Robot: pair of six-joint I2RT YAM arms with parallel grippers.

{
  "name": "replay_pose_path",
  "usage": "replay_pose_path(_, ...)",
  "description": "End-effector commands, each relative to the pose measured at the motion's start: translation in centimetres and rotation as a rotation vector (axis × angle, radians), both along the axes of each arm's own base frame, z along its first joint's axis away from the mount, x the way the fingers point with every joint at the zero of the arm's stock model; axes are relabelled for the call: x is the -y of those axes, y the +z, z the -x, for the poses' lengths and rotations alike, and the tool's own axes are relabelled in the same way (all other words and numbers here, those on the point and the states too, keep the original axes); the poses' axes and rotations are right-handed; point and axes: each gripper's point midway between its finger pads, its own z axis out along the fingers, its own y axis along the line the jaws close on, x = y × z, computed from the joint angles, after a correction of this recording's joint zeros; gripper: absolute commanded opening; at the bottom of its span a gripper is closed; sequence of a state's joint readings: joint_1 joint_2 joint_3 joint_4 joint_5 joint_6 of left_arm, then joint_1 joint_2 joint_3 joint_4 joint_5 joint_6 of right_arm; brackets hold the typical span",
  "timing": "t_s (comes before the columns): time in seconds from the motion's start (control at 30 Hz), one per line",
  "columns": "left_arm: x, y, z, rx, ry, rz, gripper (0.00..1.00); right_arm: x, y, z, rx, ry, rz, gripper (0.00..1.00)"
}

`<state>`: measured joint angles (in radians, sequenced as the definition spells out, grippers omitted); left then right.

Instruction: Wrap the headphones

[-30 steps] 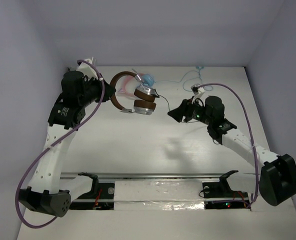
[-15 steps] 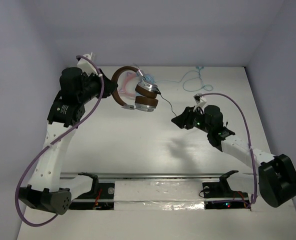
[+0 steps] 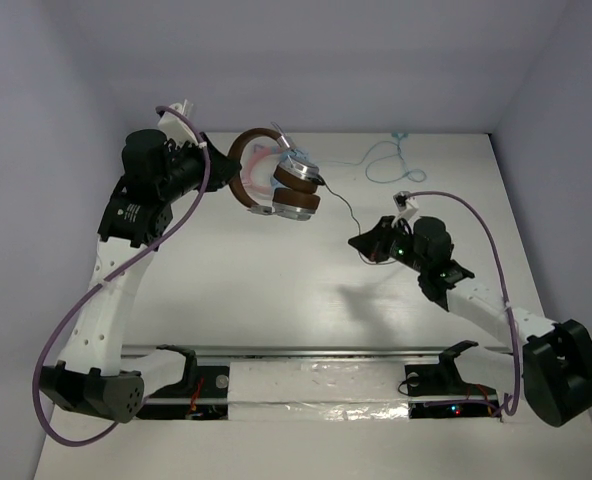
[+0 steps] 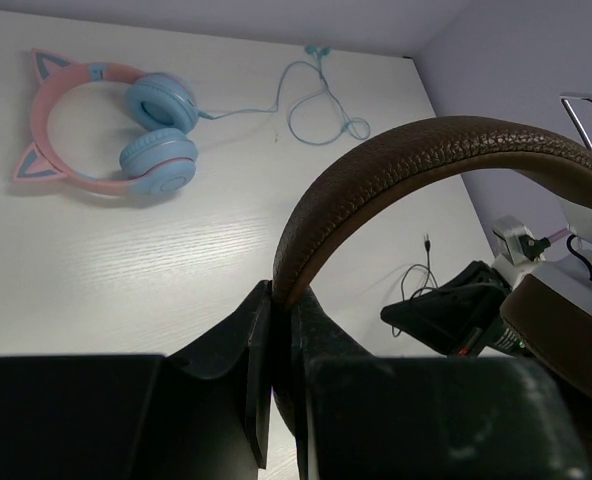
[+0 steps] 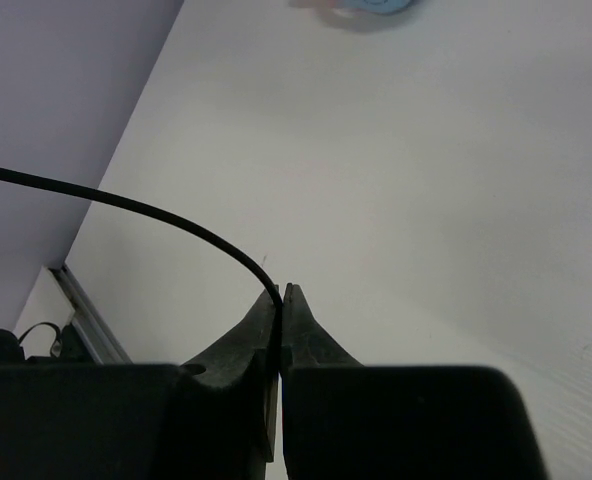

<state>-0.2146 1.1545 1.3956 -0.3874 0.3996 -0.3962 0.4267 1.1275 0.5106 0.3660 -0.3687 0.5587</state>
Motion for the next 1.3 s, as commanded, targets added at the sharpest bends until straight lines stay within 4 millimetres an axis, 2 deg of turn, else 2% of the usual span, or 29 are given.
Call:
replay_pose_path(0.0, 1.0, 3.9, 0.5, 0.113, -0.045, 0.084, 0.0, 0.3, 3.1, -1.1, 0.088, -0.041, -0.024, 0.0)
replay_pose_path(0.03, 0.9, 3.7, 0.4, 0.113, -0.037, 0.078, 0.0, 0.3, 4.1, -1.7, 0.103, -0.056, -0.024, 0.0)
replay_pose_path(0.17, 1.3, 3.4, 0.5, 0.109, -0.058, 0.09, 0.0, 1.5, 5.3, -3.3, 0.114, -0.159, 0.006, 0.0)
replay_pose_path(0.27, 2.1, 3.9, 0.9, 0.106, -0.1, 0.14, 0.0, 1.6, 5.1, -4.6, 0.117, -0.193, 0.018, 0.0)
replay_pose_path(0.33, 2.7, 3.8, 1.3, 0.082, -0.128, 0.188, 0.0, 1.1, 4.7, -5.3, 0.104, -0.183, 0.016, 0.0)
replay_pose_path(0.37, 2.9, 4.2, 1.5, 0.097, -0.137, 0.208, 0.0, 0.7, 3.8, -5.9, 0.085, -0.181, 0.021, 0.0)
replay_pose_path(0.4, 3.0, 4.2, 1.6, 0.091, -0.14, 0.224, 0.0, 0.3, 4.1, -6.3, 0.087, -0.173, 0.011, 0.0)
replay_pose_path(0.43, 3.0, 3.3, 1.5, 0.066, -0.136, 0.236, 0.0, 0.0, 4.2, -6.7, 0.081, -0.171, -0.002, 0.0)
replay_pose_path(0.47, 3.6, 3.3, 1.8, 0.057, -0.145, 0.259, 0.0, -0.3, 3.7, -7.2, 0.07, -0.173, -0.003, 0.0)
replay_pose_path(0.5, 3.8, 3.0, 1.9, 0.049, -0.14, 0.266, 0.0, -1.0, 4.2, -7.6, 0.074, -0.161, -0.015, 0.0)
replay_pose_path(0.53, 4.3, 1.7, 1.9, 0.019, -0.14, 0.27, 0.0, -1.3, 4.4, -7.9, 0.069, -0.157, -0.027, 0.0)
replay_pose_path(0.57, 5.6, 1.7, 2.7, 0.015, -0.171, 0.295, 0.0, -1.6, 4.5, -8.3, 0.067, -0.151, -0.038, 0.0)
replay_pose_path(0.6, 6.0, 1.3, 2.8, 0.005, -0.165, 0.303, 0.0, -2.4, 3.8, -8.4, 0.046, -0.135, -0.038, 0.0)
replay_pose_path(0.63, 6.5, -0.1, 2.9, -0.029, -0.166, 0.311, 0.0, -3.4, 4.2, -8.5, 0.054, -0.12, -0.045, 0.0)
replay_pose_path(0.67, 7.0, 0.5, 3.1, 0.0, -0.183, 0.343, 0.0, -3.9, 4.1, -8.7, 0.05, -0.117, -0.045, 0.0)
replay_pose_path(0.7, 7.9, 0.2, 3.7, -0.039, -0.21, 0.393, 0.0, -4.4, 3.2, -8.9, 0.031, -0.118, -0.036, 0.0)
replay_pose_path(0.73, 8.0, -1.0, 3.7, -0.069, -0.201, 0.413, 0.0, -4.8, 3.0, -8.9, 0.027, -0.114, -0.037, 0.0)
replay_pose_path(0.77, 8.3, -0.3, 3.8, -0.039, -0.206, 0.449, 0.0, -5.5, 2.6, -8.6, 0.022, -0.098, -0.036, 0.0)
replay_pose_path(0.83, 8.1, -1.5, 3.1, -0.076, -0.139, 0.484, 0.0, -6.3, 1.5, -8.3, 0.003, -0.101, -0.02, 0.0)
replay_pose_path(0.9, 8.4, -2.1, 2.7, -0.085, -0.105, 0.558, 0.0, -8.0, 0.4, -7.3, -0.013, -0.075, -0.004, 0.0)
replay_pose_path(0.93, 8.2, -3.2, 2.4, -0.122, -0.075, 0.572, 0.0, -7.9, 0.2, -7.3, -0.02, -0.082, -0.005, 0.0)
replay_pose_path(0.97, 8.5, -2.8, 2.5, -0.099, -0.078, 0.609, 0.0, -8.2, 0.0, -7.1, -0.022, -0.082, -0.008, 0.0)
replay_pose_path(1.03, 8.5, -4.3, 2.2, -0.122, -0.037, 0.643, 0.0, -8.8, -0.2, -6.5, -0.032, -0.073, -0.025, 0.0)
replay_pose_path(1.13, 8.0, -4.0, 1.4, -0.103, 0.004, 0.707, 0.0, -10.1, -0.4, -5.0, -0.035, -0.016, -0.061, 0.0)
replay_pose_path(1.17, 7.9, -3.6, 1.3, -0.096, 0.011, 0.717, 0.0, -10.4, 0.3, -4.8, -0.009, 0.002, -0.097, 0.0)
replay_pose_path(1.2, 7.5, -3.2, 1.0, -0.08, 0.033, 0.724, 0.0, -10.4, -0.5, -4.0, -0.026, 0.029, -0.104, 0.0)
replay_pose_path(1.23, 7.4, -1.8, 0.9, -0.052, 0.034, 0.733, 0.0, -10.5, -0.5, -3.6, -0.031, 0.039, -0.124, 0.0)
replay_pose_path(1.27, 7.2, -1.4, 0.8, -0.048, 0.049, 0.726, 0.0, -10.7, 0.0, -3.5, -0.008, 0.054, -0.148, 0.0)
